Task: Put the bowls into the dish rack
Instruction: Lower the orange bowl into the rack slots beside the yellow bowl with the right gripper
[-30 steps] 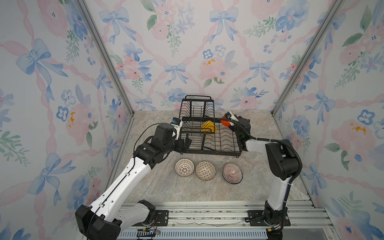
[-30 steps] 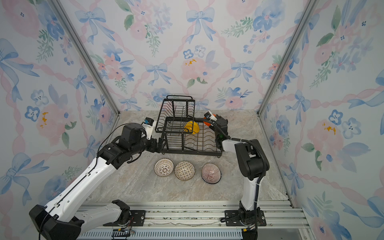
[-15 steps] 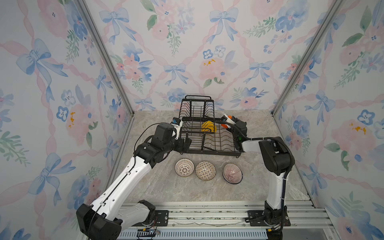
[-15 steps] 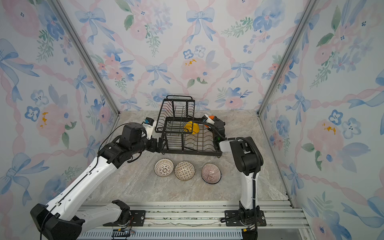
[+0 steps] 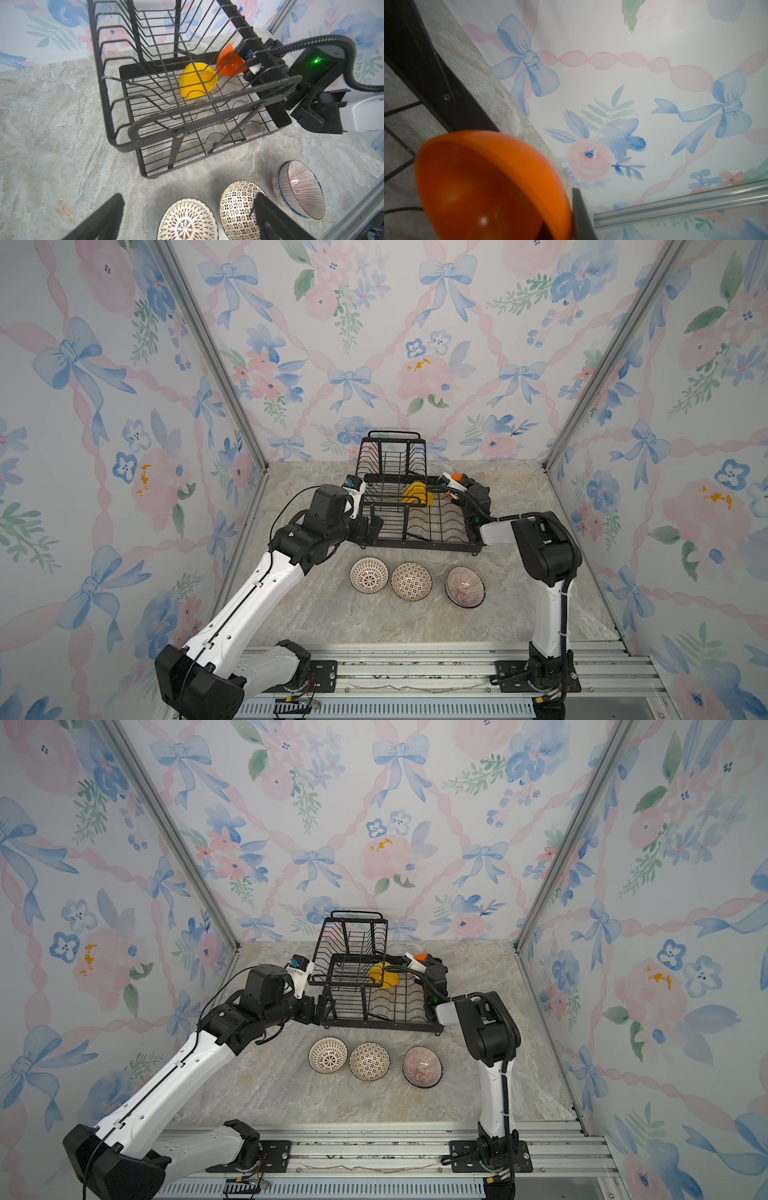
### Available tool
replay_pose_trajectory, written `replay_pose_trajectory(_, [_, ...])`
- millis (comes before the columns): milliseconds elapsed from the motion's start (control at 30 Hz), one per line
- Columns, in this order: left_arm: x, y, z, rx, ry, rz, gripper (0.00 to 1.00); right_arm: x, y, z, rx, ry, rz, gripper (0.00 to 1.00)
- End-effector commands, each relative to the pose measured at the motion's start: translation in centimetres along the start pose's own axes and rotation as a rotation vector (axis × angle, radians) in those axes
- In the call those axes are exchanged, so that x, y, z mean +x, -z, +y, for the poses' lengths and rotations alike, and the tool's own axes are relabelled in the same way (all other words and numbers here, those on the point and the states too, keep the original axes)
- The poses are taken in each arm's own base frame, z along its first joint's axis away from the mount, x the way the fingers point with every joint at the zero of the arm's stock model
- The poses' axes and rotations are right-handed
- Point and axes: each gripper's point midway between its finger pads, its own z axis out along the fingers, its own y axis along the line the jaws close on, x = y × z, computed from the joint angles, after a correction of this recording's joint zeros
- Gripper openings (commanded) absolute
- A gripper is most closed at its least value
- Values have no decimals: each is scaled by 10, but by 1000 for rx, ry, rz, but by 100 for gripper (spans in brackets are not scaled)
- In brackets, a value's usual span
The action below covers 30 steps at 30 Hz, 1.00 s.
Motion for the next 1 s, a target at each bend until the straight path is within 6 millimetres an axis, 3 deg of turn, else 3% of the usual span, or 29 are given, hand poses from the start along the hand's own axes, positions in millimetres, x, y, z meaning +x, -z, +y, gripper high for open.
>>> replay_pose_trajectory(0, [-8, 2, -1, 13, -17, -24, 98, -21, -4, -13, 71, 3, -49, 0])
replay_pose_trajectory(967, [-5, -2, 2, 10, -16, -10, 98, -18, -6, 5, 29, 45, -61, 0])
